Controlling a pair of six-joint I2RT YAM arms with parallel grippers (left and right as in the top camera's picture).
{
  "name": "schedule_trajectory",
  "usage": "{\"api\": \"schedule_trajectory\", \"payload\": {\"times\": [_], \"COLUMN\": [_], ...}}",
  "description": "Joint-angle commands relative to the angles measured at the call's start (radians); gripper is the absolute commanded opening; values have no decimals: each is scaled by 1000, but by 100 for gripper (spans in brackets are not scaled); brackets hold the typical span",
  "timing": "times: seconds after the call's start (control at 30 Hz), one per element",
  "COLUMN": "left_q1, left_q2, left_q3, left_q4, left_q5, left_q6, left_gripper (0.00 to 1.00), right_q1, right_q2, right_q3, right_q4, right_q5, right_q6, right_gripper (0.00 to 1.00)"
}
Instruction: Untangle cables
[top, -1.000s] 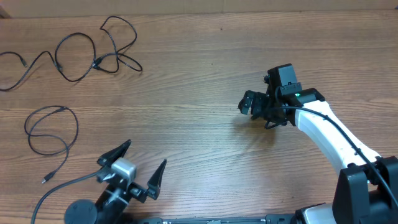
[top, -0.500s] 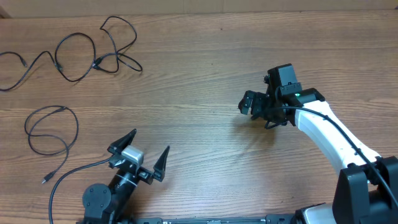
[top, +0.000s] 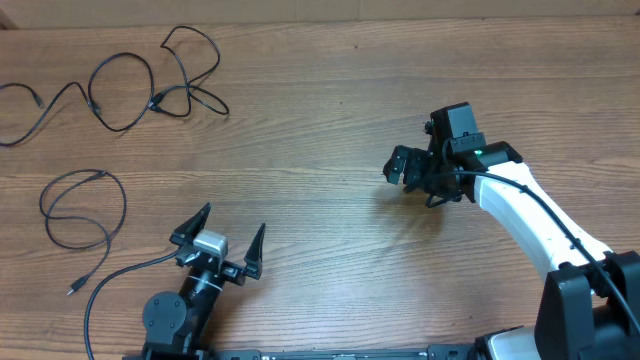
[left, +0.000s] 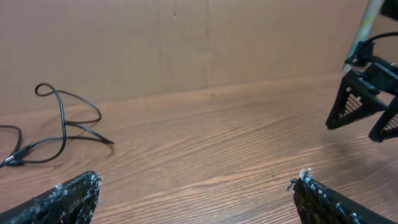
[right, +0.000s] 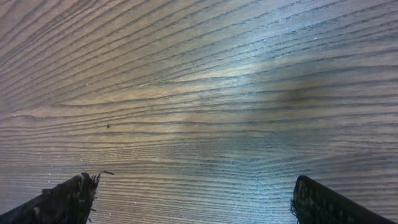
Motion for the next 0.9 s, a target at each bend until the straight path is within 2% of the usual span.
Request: {"api": "schedule_trajectory", "payload": {"times": [0.0, 0.87], "left_q1": [-6, 3], "left_q2": [-12, -12], "left_q3": [-14, -14], "left_q4": [10, -7], "left_q5": [-40, -45], "left_q6": [16, 64], "left_gripper": [100, 99], "right_q1": [-2, -2], "right_q2": [-21, -21], "right_q3": [20, 20], "right_q4": [3, 3], "right_q5": [1, 1], "right_q6": [1, 1], "right_gripper": [100, 100]}}
